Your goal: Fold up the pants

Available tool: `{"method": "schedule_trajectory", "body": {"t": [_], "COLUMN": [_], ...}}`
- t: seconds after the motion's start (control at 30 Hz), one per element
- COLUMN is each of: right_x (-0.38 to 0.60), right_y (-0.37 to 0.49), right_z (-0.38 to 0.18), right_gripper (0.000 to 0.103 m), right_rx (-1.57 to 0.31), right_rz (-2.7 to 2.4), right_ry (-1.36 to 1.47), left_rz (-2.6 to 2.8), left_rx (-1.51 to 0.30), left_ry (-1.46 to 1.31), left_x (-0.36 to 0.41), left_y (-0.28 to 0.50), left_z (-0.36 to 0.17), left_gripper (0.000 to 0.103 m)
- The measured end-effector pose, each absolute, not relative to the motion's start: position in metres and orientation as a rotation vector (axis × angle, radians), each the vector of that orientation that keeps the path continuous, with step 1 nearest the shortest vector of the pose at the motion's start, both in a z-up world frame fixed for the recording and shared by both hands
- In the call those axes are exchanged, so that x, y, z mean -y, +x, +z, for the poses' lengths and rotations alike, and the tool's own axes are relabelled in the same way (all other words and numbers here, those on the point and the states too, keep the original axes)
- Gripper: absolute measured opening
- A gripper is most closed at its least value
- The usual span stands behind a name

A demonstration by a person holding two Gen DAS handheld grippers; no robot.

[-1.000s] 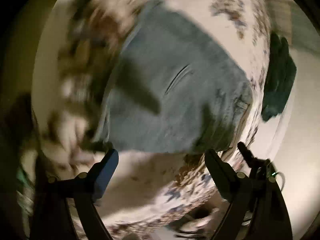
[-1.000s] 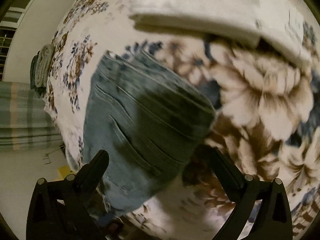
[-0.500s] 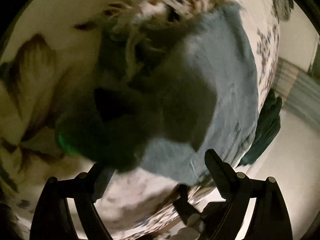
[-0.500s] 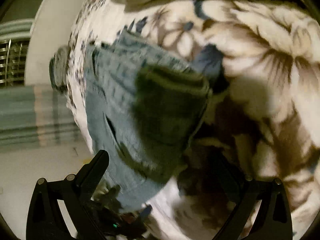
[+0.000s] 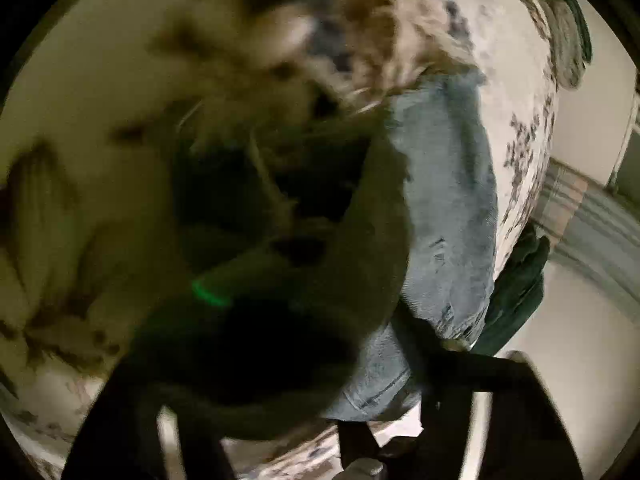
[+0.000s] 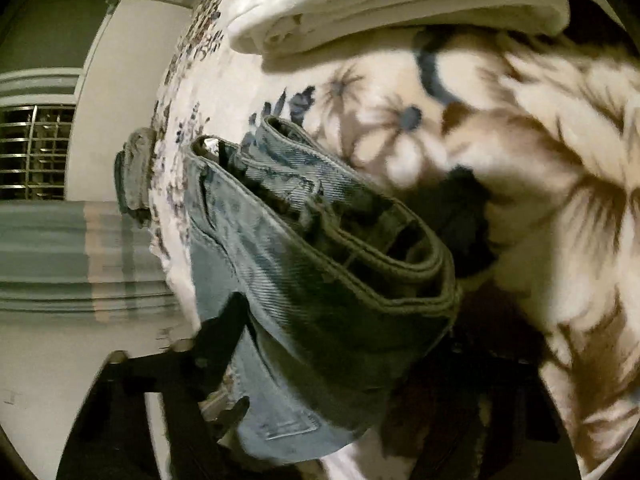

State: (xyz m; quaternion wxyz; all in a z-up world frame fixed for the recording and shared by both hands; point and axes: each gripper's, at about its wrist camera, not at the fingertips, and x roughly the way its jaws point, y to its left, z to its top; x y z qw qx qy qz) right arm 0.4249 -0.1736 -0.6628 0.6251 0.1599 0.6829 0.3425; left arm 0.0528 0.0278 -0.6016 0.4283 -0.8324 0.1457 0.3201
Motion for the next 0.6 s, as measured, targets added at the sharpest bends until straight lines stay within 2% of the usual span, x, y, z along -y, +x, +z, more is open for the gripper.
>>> {"method": "schedule_trajectory", "body": {"t": [0.03,0.07,0.17,0.33,0.6], "right_x": [0.173,0.175,0.184,0.186,0.197], "right_y": [0.424,0.422,0.419,0.405,0.385], "right_z": [-0.663,-0.663,-0.657,-0.632,-0.572], "right_gripper": [0.051,0.043,0.030,0.023,0.018], "right_rx": [-1.562,-1.559,-1.542,-1.496,-1.531], "right_rz": [0.775,0.768,0.758,0.746,0.637], "right_ry": [0.361,0.372,0.402,0.401,0.547], "left_rz": [0.797,0.794,0.786,0.747,0.658], "left_rx": [-0.367,-0.380,-0.406,-0.476,-0.635], "left_ry": [-2.060,-2.028,-1.956,-1.840,-1.621], "left_x": [-0.028,-0.033,-0.041,-0.050,-0.089], "left_y": [0.055,0.059,0.065,0.073,0.093], "left_z": [-0.598,-0.593,-0.578,-0.550,-0.459], "left_gripper": [0.039,0.035,0.031,0.030,0.030]}}
